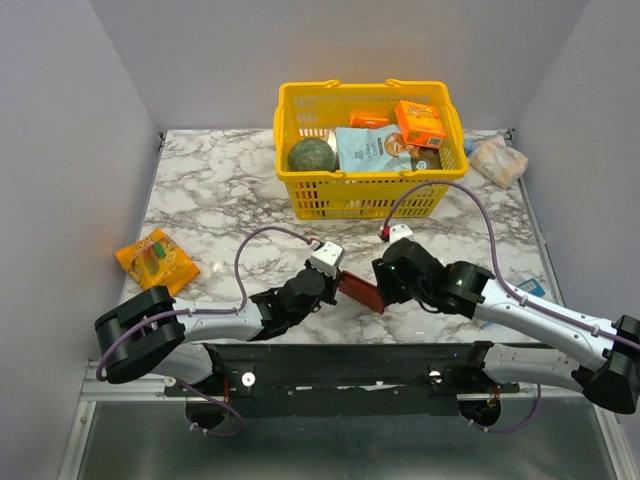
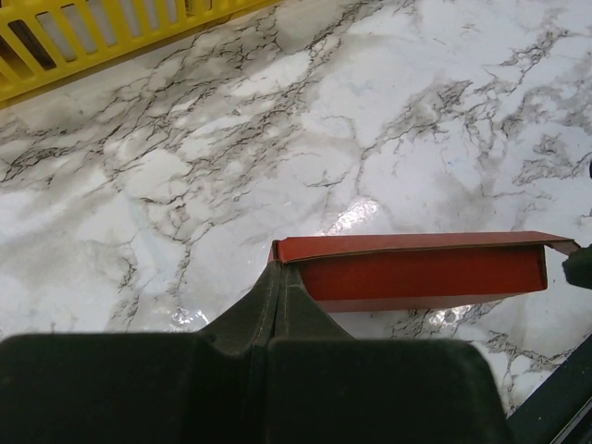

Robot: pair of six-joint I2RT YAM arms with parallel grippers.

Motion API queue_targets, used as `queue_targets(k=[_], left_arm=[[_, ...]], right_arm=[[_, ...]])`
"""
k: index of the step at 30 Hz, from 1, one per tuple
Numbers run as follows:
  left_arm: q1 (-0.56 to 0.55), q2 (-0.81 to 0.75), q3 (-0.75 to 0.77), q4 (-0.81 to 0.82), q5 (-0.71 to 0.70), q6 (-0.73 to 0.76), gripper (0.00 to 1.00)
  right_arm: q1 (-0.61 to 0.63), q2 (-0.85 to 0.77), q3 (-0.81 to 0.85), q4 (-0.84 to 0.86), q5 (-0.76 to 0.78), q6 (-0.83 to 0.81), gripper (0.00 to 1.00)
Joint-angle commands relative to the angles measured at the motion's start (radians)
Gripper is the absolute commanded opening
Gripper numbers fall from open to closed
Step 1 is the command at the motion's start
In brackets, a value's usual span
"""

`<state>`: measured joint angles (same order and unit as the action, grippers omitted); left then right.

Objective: Fold the paper box

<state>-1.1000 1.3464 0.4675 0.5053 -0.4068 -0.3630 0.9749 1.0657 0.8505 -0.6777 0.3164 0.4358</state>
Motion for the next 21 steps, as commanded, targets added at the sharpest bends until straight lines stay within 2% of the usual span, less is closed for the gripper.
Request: queue_targets(k=[1, 3, 6, 21], left_arm=[[-0.008, 0.063, -0.012, -0.264, 0.013, -0.019, 0.00], [-0.008, 0.068, -0.003, -0.275, 0.013, -0.021, 0.00], [-0.008, 0.077, 0.016, -0.297, 0.008, -0.022, 0.00], [-0.008, 0.086, 0.030, -0.318, 0.010, -0.025, 0.00]], right_arm=[[-0.002, -0.007, 0.035, -0.151, 0.029, 0.122, 0.52], [-0.004, -0.004, 0.029, -0.181, 0.026, 0.127, 0.44], [-0.002, -0.021, -0.002, -0.169, 0.004, 0.116, 0.38], [-0.002, 0.036, -0.018, -0.103, 0.049, 0.092, 0.31]])
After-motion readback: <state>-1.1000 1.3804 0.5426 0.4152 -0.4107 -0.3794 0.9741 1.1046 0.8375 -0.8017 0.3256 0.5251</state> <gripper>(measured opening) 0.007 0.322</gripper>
